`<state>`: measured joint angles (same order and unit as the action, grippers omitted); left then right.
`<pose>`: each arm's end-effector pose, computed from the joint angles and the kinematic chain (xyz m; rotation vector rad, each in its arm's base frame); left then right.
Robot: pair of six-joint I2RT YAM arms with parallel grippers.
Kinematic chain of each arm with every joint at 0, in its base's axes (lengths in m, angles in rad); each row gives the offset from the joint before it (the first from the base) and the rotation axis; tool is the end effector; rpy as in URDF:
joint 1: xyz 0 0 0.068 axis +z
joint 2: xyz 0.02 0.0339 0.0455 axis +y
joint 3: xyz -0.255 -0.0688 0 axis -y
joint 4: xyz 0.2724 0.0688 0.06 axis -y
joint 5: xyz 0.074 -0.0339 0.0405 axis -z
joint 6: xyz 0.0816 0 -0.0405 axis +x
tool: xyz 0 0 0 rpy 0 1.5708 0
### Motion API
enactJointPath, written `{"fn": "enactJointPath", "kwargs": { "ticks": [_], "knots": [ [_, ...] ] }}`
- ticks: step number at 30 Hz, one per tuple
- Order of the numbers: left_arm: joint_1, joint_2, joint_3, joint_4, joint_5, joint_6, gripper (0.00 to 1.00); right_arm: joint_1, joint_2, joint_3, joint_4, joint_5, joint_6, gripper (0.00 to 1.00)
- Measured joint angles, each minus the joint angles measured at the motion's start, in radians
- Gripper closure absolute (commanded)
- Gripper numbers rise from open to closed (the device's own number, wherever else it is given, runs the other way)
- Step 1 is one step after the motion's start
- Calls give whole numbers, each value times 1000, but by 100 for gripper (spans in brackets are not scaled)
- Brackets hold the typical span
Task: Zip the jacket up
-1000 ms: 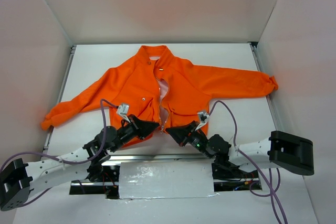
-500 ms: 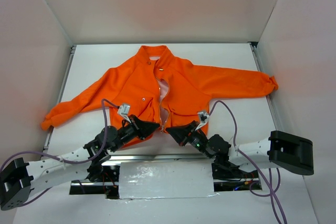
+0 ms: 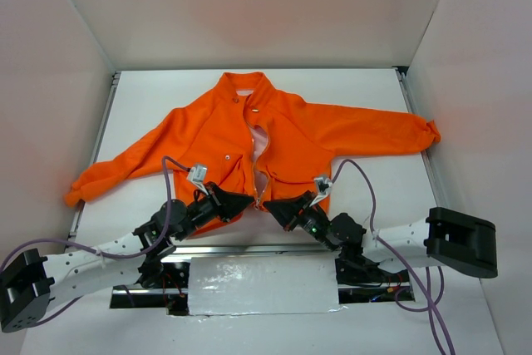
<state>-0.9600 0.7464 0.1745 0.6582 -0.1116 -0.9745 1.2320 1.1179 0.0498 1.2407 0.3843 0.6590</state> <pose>0.1502 -0.1986 0.2030 -0.1138 1.6689 -1.4459 0.1085 0.2159 0.1587 -0.0911 1.5389 1.2774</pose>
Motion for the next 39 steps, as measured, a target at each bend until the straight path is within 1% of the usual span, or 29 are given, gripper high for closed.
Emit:
{"fn": "enactJointPath", "kwargs": {
  "ticks": [16, 22, 30, 39],
  "knots": [
    [0, 0, 0, 1, 15, -1, 100, -9, -30, 0, -8, -3, -18, 100],
    [1, 24, 0, 28, 29, -5, 100, -26, -31, 0, -8, -15, -24, 100],
    [2, 33, 0, 58, 45, -17, 100, -51, -60, -5, -11, -50, -29, 100],
    [2, 41, 0, 55, 87, 9, 100, -98, -123, -6, -64, -122, -30, 100]
  ]
}}
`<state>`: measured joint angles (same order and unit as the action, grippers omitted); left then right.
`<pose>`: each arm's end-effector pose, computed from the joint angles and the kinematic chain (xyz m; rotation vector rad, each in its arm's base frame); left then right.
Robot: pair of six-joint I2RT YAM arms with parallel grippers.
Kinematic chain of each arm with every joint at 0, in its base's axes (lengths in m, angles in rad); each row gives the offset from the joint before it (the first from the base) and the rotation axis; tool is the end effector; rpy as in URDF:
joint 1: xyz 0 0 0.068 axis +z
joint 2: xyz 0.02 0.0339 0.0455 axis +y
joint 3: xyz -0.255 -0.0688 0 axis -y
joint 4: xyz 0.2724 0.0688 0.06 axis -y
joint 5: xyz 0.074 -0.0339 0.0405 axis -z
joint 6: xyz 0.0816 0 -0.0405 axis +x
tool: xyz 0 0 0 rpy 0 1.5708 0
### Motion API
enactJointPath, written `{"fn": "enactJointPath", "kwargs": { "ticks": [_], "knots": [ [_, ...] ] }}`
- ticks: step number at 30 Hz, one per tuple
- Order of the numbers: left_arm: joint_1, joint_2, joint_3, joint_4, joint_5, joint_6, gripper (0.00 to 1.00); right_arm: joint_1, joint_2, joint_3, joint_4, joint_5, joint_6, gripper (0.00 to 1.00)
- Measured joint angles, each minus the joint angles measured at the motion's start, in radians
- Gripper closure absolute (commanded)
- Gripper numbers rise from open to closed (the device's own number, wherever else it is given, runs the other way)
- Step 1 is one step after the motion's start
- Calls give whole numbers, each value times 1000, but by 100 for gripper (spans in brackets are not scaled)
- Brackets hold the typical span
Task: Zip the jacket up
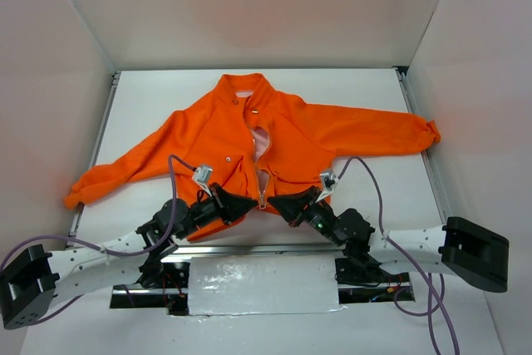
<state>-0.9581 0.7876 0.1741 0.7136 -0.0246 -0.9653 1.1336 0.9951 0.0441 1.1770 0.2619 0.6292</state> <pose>0.1466 -0.2051 0.2020 -0.0288 1.6728 -1.5050 0.1196 0.2059 0.1748 -0.1303 1.4720 1.2909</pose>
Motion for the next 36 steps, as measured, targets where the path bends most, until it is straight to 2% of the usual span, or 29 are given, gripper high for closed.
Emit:
{"fn": "enactJointPath", "kwargs": {
  "ticks": [9, 19, 22, 25, 26, 28, 34, 36],
  "knots": [
    [7, 19, 0, -3, 100, 90, 100, -29, -12, -5, -78, -69, -12, 100],
    [7, 3, -87, -18, 127, 125, 100, -54, 92, 5, -131, -202, 12, 98],
    [7, 23, -117, 14, 127, 113, 100, -55, 113, 18, -166, -233, 11, 92],
    [6, 44, -124, 28, 117, 89, 100, -63, 147, 34, -178, -252, 11, 79],
    [6, 48, -125, 28, 111, 81, 100, -66, 158, 38, -178, -261, 12, 71],
    [4, 48, -129, 27, 100, 68, 100, -68, 175, 45, -177, -282, 15, 69],
    [2, 29, -131, 2, 81, 64, 100, -74, 167, 51, -190, -320, 26, 48],
    [0, 22, -131, -6, 72, 60, 100, -74, 142, 53, -202, -328, 29, 47]
  ]
}}
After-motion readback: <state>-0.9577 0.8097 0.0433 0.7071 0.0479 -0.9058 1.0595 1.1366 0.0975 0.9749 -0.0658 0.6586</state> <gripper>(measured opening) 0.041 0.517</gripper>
